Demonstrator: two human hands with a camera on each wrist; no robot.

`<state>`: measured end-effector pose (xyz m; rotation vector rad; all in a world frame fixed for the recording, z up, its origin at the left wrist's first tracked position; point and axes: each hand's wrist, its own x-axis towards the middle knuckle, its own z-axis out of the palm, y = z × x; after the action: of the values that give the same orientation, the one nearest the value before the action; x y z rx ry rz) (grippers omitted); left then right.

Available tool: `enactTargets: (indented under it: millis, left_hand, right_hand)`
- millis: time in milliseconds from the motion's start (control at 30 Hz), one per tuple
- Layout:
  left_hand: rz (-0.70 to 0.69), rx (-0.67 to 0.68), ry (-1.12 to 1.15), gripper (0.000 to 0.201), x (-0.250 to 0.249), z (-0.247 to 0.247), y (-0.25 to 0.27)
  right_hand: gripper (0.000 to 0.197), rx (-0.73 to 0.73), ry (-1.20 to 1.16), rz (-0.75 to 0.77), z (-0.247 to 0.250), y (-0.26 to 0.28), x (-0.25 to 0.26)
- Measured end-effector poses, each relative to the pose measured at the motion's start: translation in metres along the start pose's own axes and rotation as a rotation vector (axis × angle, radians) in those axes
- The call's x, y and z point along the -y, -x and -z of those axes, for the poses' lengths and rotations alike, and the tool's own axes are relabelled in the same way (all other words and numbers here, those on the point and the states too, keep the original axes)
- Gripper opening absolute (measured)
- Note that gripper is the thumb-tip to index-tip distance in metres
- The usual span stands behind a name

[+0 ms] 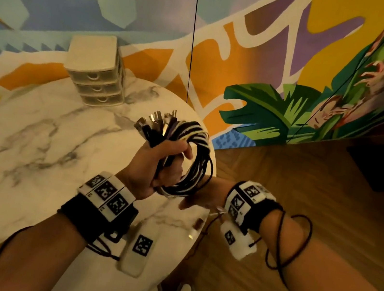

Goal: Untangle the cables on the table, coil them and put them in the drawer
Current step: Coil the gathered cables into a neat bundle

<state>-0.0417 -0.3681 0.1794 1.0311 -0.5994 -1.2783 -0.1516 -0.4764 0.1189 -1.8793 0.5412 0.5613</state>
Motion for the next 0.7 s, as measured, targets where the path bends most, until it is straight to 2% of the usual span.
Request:
enactTargets:
  millis: [100,133,167,200,233,267,333,433,600,667,700]
  left_hand:
    - [0.02,0.146,-0.308,0.013,-0.008,-0.013,0.012]
    - [0.055,0.224,-0.445,0.02,-0.01,-0.016,0.014]
    - [0.059,0.341,-0.591,0.025,-0.008,-0.013,0.014]
    - [0.051,0.449,-0.753,0.029,-0.006,-0.01,0.015]
    - [0.013,0.537,-0.95,0.026,-0.003,-0.006,0.014]
    - [-0.079,0.566,-1.136,0.022,-0.001,-0.002,0.014]
    - [-0.271,0.55,-1.328,0.013,0.005,0.004,0.012]
    - [-0.394,0.475,-1.342,0.014,0.007,0.011,0.008]
    - [-0.455,0.28,-1.373,0.019,0.02,0.032,0.002]
    - [-0.444,0.222,-1.342,0.009,0.025,0.033,-0.002]
    - [-0.442,0.173,-1.309,0.012,0.027,0.032,-0.004]
  right_hand:
    - [0.023,0.044,0.243,-0.145,0.026,0.003,-0.005]
    - [0.029,0.015,0.329,-0.174,0.032,0.003,-0.006]
    - [0.026,-0.034,0.395,-0.185,0.038,0.002,-0.007]
    - [0.013,-0.066,0.448,-0.165,0.045,0.003,-0.004]
    - [0.012,-0.067,0.498,-0.144,0.05,0.003,0.0]
    - [0.022,-0.07,0.527,-0.135,0.054,0.003,0.005]
    - [0.024,-0.106,0.531,-0.125,0.058,0.002,0.009]
    - [0.022,-0.146,0.373,-0.068,0.06,0.01,0.002]
    - [0.025,-0.168,-0.064,0.003,0.063,0.021,-0.011]
    - [0.031,-0.256,-0.265,0.047,0.055,0.02,-0.01]
    - [0.033,-0.309,-0.37,0.07,0.049,0.018,-0.01]
